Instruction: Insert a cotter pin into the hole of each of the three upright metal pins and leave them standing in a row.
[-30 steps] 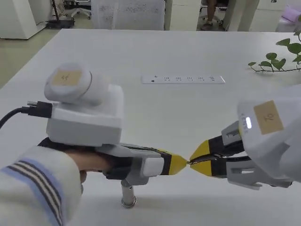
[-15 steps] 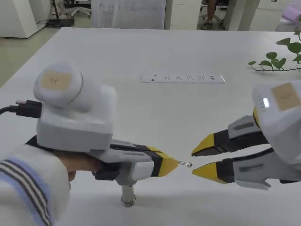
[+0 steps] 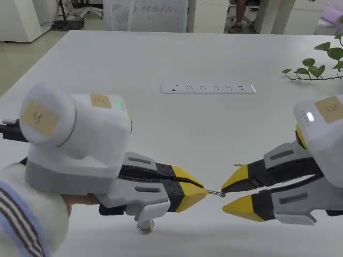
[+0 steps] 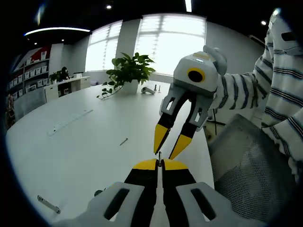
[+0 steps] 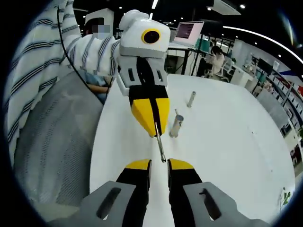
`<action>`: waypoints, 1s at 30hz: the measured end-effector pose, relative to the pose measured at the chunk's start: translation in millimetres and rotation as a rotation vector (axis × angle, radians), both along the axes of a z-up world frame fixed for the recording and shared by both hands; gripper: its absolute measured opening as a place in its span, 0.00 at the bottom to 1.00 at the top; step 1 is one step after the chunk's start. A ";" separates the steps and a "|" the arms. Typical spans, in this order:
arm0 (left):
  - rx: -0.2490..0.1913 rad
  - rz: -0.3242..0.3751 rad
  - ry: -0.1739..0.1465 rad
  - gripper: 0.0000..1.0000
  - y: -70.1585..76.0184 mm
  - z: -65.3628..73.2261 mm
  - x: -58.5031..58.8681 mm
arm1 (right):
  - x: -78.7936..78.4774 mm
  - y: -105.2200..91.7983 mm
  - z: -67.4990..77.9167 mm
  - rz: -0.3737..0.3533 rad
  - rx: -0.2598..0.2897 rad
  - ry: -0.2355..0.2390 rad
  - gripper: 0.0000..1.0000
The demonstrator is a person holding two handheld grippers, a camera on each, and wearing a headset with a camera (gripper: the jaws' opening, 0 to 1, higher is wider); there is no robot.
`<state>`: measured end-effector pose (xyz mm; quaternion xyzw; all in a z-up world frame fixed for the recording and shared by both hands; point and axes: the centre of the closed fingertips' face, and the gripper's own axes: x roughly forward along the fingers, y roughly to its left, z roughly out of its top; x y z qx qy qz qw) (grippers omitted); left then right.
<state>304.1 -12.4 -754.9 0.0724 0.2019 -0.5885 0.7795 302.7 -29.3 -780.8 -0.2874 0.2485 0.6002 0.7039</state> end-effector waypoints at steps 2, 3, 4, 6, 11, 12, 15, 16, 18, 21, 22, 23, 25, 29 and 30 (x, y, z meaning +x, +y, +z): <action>0.008 -0.019 -0.020 0.00 -0.2 -0.6 -2.1 | -1.4 0.8 0.5 0.000 0.007 0.012 0.13; 0.013 -0.024 -0.026 0.00 -0.1 -1.1 -2.7 | -2.4 1.9 1.4 -0.001 0.014 0.018 0.13; 0.009 -0.029 -0.021 0.00 -0.3 -1.0 -3.7 | -2.6 2.4 1.8 0.000 0.015 0.017 0.13; 0.008 -0.040 -0.043 0.00 -0.3 0.2 -4.9 | -3.8 3.3 1.7 0.009 0.010 0.014 0.11; 0.010 -0.049 -0.043 0.00 -0.4 0.6 -5.9 | -4.7 5.7 2.1 0.020 0.015 0.016 0.08; 0.010 -0.051 -0.046 0.00 -0.5 0.7 -5.9 | -5.1 5.8 1.9 0.022 0.012 0.016 0.07; 0.009 -0.060 -0.052 0.00 -0.9 1.2 -7.0 | -3.8 4.5 0.2 0.026 0.008 0.018 0.06; 0.005 -0.062 -0.053 0.00 -1.3 1.7 -7.4 | -3.6 3.8 -0.7 0.029 0.007 0.024 0.06; 0.005 -0.067 -0.059 0.00 -1.5 2.2 -7.7 | -2.8 2.7 -1.9 0.037 0.005 0.023 0.06; 0.004 -0.079 -0.069 0.00 -2.1 2.9 -8.8 | -3.2 1.6 -2.8 0.044 0.004 0.031 0.06; 0.004 -0.080 -0.068 0.00 -2.0 2.9 -9.0 | -3.7 1.7 -2.5 0.044 0.003 0.032 0.06; 0.004 -0.083 -0.069 0.00 -2.0 2.8 -9.3 | -5.4 1.9 -1.5 0.042 0.001 0.042 0.06; 0.005 -0.087 -0.072 0.00 -2.0 2.6 -9.7 | -7.2 2.3 -0.1 0.042 -0.004 0.045 0.05; 0.021 -0.102 -0.072 0.00 -0.7 -1.6 -11.7 | -12.0 2.3 2.8 0.060 -0.028 0.051 0.05; 0.027 -0.103 -0.073 0.01 -0.3 -3.2 -11.8 | -12.7 2.2 3.5 0.063 -0.032 0.049 0.05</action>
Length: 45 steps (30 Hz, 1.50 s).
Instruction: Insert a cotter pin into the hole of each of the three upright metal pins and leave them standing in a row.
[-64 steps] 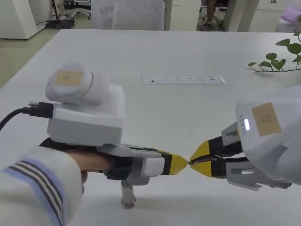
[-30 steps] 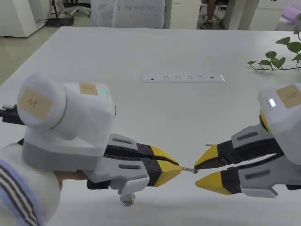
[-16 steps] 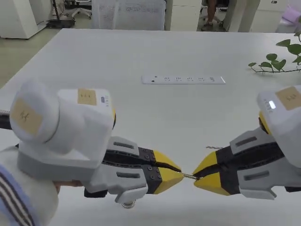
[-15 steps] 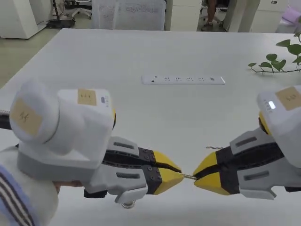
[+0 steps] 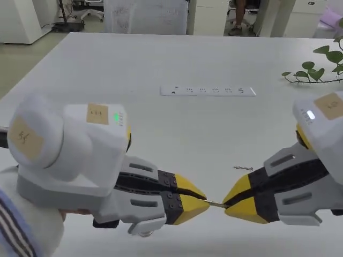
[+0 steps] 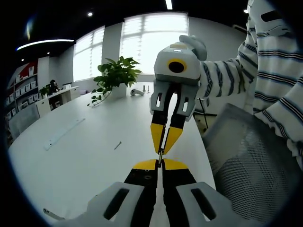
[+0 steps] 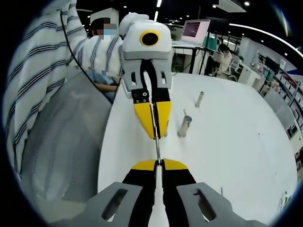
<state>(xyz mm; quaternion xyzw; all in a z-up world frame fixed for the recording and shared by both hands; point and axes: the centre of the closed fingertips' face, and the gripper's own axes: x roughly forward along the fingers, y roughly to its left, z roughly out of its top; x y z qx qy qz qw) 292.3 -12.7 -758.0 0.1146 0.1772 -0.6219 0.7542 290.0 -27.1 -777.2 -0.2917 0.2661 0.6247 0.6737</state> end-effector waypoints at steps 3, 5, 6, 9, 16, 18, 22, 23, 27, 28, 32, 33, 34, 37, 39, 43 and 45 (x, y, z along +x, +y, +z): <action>0.026 -0.005 0.000 0.01 2.0 -6.3 -1.8 | -1.8 0.2 3.1 0.005 -0.008 0.000 0.04; 0.016 -0.003 0.006 0.01 1.6 -5.2 -2.4 | -3.0 -0.1 4.5 0.012 -0.017 -0.003 0.04; 0.014 -0.004 0.003 0.01 1.5 -4.7 -2.6 | -3.4 -0.1 5.3 0.017 -0.020 -0.007 0.04; 0.015 -0.005 0.005 0.01 1.5 -4.6 -2.8 | -4.1 -0.2 5.8 0.015 -0.024 -0.004 0.04; 0.007 0.016 0.037 0.01 2.1 -3.6 -2.6 | -6.6 0.7 7.0 0.007 -0.020 0.003 0.04; 0.007 0.016 0.043 0.01 2.1 -3.7 -3.0 | -7.6 0.8 7.0 0.011 -0.021 0.002 0.04; 0.001 0.026 0.044 0.04 1.6 -3.0 -1.6 | -8.2 1.9 7.6 0.008 -0.015 0.003 0.04; -0.001 0.026 0.043 0.09 1.3 -2.6 -1.6 | -8.3 2.3 7.8 0.005 -0.014 0.004 0.04; -0.006 0.032 0.035 0.23 1.0 -2.2 -0.1 | -6.7 2.7 7.3 0.001 -0.013 0.001 0.04; -0.004 0.032 0.035 0.24 1.2 -2.5 0.0 | -6.5 2.9 7.1 -0.002 -0.009 0.004 0.04; 0.005 0.037 0.038 0.23 3.3 -5.6 -0.2 | -7.0 2.3 4.9 -0.010 -0.008 0.007 0.04; 0.011 0.037 0.041 0.23 4.0 -7.0 -0.7 | -7.6 2.4 4.7 -0.012 -0.006 0.010 0.04; 0.014 0.038 0.042 0.23 4.3 -7.7 -0.8 | -7.5 2.4 4.5 -0.011 -0.005 0.008 0.04; 0.023 0.039 0.051 0.23 5.8 -10.4 -2.2 | -6.7 2.6 4.7 -0.017 0.000 0.005 0.04; 0.030 0.042 0.048 0.24 8.0 -11.4 -2.4 | -5.8 3.4 5.9 -0.024 0.013 0.003 0.04; 0.031 0.070 0.032 0.29 17.5 -8.7 1.1 | -3.2 4.3 7.1 -0.051 0.042 0.001 0.03; 0.036 0.094 0.019 0.32 25.0 -8.0 5.0 | -2.9 4.1 6.8 -0.070 0.060 -0.001 0.03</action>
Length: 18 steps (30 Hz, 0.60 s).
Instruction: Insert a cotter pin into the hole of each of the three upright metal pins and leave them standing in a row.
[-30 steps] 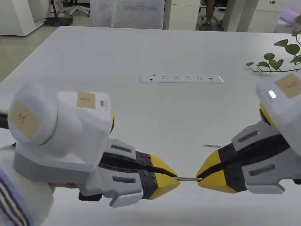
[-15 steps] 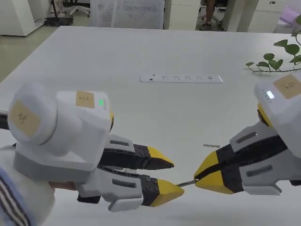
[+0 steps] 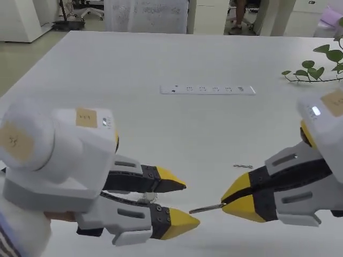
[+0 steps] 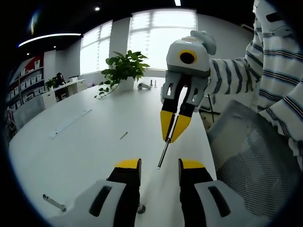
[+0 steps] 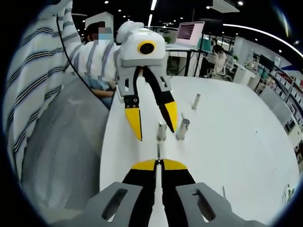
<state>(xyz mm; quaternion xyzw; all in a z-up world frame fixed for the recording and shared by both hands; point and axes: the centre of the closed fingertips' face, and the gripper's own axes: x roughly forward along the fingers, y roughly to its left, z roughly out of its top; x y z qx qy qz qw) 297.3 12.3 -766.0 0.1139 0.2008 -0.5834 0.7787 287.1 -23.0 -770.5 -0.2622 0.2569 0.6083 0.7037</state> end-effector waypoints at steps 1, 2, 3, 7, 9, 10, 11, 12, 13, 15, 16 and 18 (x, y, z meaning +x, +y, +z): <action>0.004 0.010 -0.002 0.33 3.2 -0.3 1.3 | -0.1 0.1 0.3 -0.007 0.007 0.001 0.03; 0.011 0.021 0.000 0.33 8.4 -1.3 2.8 | -0.6 0.6 0.9 -0.021 0.022 0.009 0.03; 0.016 0.032 0.005 0.33 12.0 -2.4 3.8 | -0.6 1.0 1.3 -0.028 0.034 0.008 0.03; 0.033 0.066 0.010 0.33 25.7 -5.5 6.4 | 0.7 2.2 2.0 -0.074 0.081 0.002 0.03; 0.038 0.072 0.014 0.33 29.8 -6.8 5.4 | 0.2 3.3 3.1 -0.090 0.106 0.010 0.03; 0.038 0.074 0.020 0.33 30.9 -8.3 4.9 | -0.1 4.0 3.9 -0.097 0.118 0.013 0.03; 0.038 0.076 0.023 0.33 31.3 -9.4 4.6 | -0.6 4.8 4.7 -0.103 0.128 0.015 0.03; 0.038 0.078 0.027 0.33 31.5 -10.4 4.2 | -1.1 5.2 5.1 -0.104 0.131 0.014 0.03; 0.038 0.080 0.035 0.33 31.8 -11.8 3.3 | -1.4 6.3 6.1 -0.112 0.141 0.015 0.03; 0.025 0.099 0.048 0.33 33.1 -13.8 4.4 | -2.2 7.7 8.6 -0.123 0.159 0.012 0.03; 0.020 0.105 0.054 0.33 33.6 -14.6 4.6 | -2.8 8.3 9.8 -0.127 0.168 0.013 0.03; 0.024 0.118 0.058 0.33 36.2 -18.9 5.7 | -3.7 9.7 12.2 -0.135 0.189 0.015 0.03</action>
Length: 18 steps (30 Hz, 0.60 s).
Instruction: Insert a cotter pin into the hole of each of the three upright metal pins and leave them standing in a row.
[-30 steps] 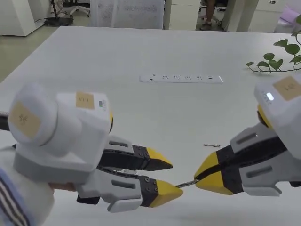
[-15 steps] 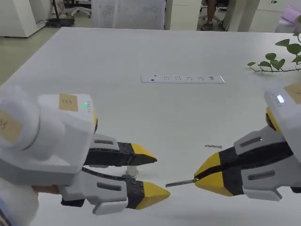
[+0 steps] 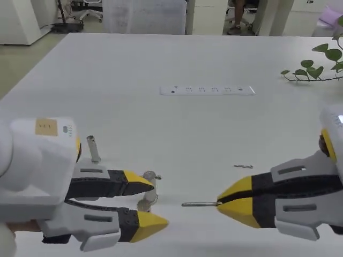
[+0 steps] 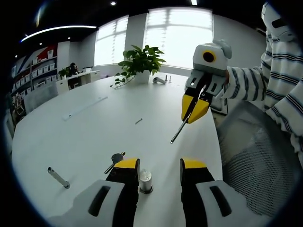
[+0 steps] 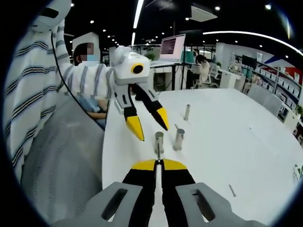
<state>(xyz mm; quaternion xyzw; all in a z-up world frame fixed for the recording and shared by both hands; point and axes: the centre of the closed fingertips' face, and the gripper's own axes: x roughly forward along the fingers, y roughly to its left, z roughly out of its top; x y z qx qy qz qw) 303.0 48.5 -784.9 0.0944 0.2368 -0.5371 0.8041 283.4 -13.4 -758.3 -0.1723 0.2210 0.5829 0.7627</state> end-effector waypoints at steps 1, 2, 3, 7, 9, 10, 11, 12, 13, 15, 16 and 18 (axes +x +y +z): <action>0.005 0.005 0.002 0.33 1.4 -2.1 0.4 | -0.2 0.4 0.1 -0.004 0.003 0.000 0.03; 0.010 0.014 0.006 0.33 3.6 -5.2 1.2 | -0.1 1.1 -0.2 -0.012 0.008 -0.002 0.03; 0.012 0.023 0.011 0.33 5.1 -7.1 1.8 | -0.2 1.6 -1.0 -0.020 0.015 0.002 0.03; 0.033 0.049 0.019 0.33 12.2 -17.1 5.3 | -0.7 7.3 -5.3 -0.052 0.050 0.013 0.03; 0.035 0.052 0.027 0.33 13.6 -19.8 5.1 | -2.9 11.0 -9.4 -0.062 0.061 0.018 0.03; 0.037 0.052 0.031 0.33 13.4 -21.1 4.9 | -4.4 13.7 -11.3 -0.068 0.070 0.022 0.03; 0.038 0.051 0.035 0.33 13.4 -22.5 4.8 | -5.0 15.0 -12.7 -0.073 0.078 0.024 0.03; 0.040 0.050 0.039 0.33 13.4 -24.0 4.6 | -5.6 16.9 -14.5 -0.077 0.084 0.026 0.03; 0.049 0.049 0.041 0.33 13.9 -26.8 4.6 | -5.9 18.9 -17.4 -0.087 0.090 0.028 0.03; 0.059 0.047 0.044 0.33 14.9 -29.5 4.4 | -6.6 21.3 -21.0 -0.089 0.092 0.029 0.03; 0.061 0.045 0.047 0.33 15.0 -30.4 3.9 | -6.1 22.2 -22.2 -0.093 0.095 0.030 0.03; 0.067 0.040 0.053 0.33 15.3 -33.0 3.2 | -5.4 24.2 -23.8 -0.100 0.107 0.042 0.03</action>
